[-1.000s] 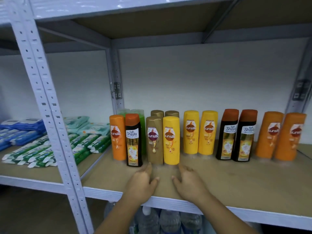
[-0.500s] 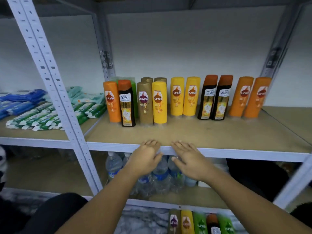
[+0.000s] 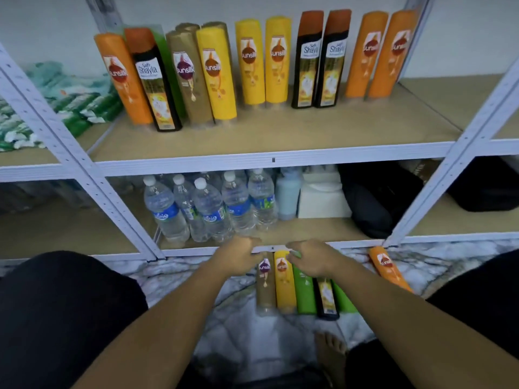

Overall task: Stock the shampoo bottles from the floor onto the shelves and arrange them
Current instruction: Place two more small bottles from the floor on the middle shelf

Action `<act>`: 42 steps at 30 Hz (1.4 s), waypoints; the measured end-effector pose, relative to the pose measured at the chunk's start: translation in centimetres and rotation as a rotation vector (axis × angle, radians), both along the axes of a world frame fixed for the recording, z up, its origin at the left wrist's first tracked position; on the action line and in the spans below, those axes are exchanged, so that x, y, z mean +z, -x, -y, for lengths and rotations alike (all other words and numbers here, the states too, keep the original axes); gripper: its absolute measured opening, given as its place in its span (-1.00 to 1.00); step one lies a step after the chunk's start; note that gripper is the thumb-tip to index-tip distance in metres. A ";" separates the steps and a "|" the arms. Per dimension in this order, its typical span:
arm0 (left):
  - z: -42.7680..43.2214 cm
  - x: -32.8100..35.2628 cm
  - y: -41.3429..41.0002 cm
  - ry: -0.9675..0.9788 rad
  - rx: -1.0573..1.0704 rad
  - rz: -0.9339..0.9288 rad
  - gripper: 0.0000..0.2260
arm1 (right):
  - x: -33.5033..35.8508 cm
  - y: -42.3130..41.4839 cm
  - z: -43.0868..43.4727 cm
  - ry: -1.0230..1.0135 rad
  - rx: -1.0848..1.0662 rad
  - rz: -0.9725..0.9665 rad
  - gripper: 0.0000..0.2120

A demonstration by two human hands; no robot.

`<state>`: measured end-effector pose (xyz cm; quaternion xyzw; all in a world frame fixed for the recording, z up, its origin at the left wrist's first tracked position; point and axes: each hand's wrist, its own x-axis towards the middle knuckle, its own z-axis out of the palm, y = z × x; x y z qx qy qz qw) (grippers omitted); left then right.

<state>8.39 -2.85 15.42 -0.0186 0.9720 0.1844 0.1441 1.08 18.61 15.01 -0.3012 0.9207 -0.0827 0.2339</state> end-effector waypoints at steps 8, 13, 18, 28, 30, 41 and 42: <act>-3.1 -6.2 -2.2 -0.083 0.054 0.240 -0.59 | -8.3 -1.9 0.2 -0.124 -0.039 0.247 -0.44; -2.5 -11.1 -2.1 -0.183 0.131 0.308 -0.54 | -12.5 -1.6 1.1 -0.083 -0.124 0.305 -0.44; -1.2 -14.2 -0.6 -0.248 0.205 0.290 -0.62 | -16.0 -1.5 2.2 0.022 -0.282 0.358 -0.47; 0.2 -22.1 2.6 -0.444 0.415 0.321 -0.52 | -22.5 1.6 4.7 0.177 -0.572 0.218 -0.74; 0.1 -23.0 3.2 -0.504 0.464 0.310 -0.50 | -23.0 2.3 5.0 0.158 -0.589 0.178 -0.82; 2.5 -26.8 3.6 -0.631 0.824 0.241 -0.40 | -24.5 2.3 8.7 0.245 -0.770 0.436 -0.51; 2.9 -27.1 3.3 -0.634 0.856 0.224 -0.38 | -24.6 2.4 9.1 0.248 -0.768 0.442 -0.49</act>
